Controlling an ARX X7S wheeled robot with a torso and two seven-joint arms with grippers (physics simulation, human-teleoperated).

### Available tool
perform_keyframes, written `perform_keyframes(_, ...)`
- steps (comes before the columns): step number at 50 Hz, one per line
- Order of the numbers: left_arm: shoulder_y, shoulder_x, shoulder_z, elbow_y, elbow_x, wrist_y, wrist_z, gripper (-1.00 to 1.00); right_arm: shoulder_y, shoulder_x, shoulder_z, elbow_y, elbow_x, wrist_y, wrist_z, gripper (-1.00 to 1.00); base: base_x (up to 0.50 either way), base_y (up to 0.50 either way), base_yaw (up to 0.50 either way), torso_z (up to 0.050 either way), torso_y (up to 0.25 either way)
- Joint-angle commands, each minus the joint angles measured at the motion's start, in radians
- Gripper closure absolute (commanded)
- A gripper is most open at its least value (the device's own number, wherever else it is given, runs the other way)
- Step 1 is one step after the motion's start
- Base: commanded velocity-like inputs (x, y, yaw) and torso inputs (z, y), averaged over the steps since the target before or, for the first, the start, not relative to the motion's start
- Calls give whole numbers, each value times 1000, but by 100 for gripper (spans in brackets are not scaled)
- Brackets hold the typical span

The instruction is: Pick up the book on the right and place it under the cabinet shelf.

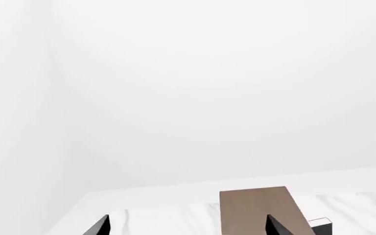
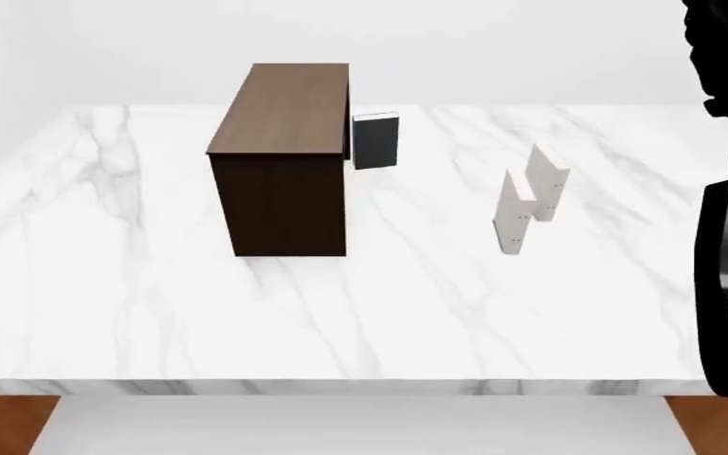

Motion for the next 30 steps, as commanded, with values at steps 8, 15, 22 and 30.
perform_keyframes(8, -4, 3, -3, 0, -6, -3, 0, -100, -12, 5, 1, -26, 17, 35, -10, -100, 377, -43, 0, 0, 0)
perform_keyframes(15, -4, -2, -5, 7, -8, -6, -1, -100, -21, 3, -1, -32, 20, 43, -12, -100, 474, -81, 0, 0, 0)
perform_keyframes(22, -1, -6, -5, 13, -10, -9, -2, -100, -30, 5, -5, -38, 22, 47, -15, -100, 496, -99, 0, 0, 0)
perform_keyframes(30, -1, -5, -5, 9, -10, -1, -3, -100, -31, 7, -12, -45, 22, 51, -21, -100, 500, -101, 0, 0, 2)
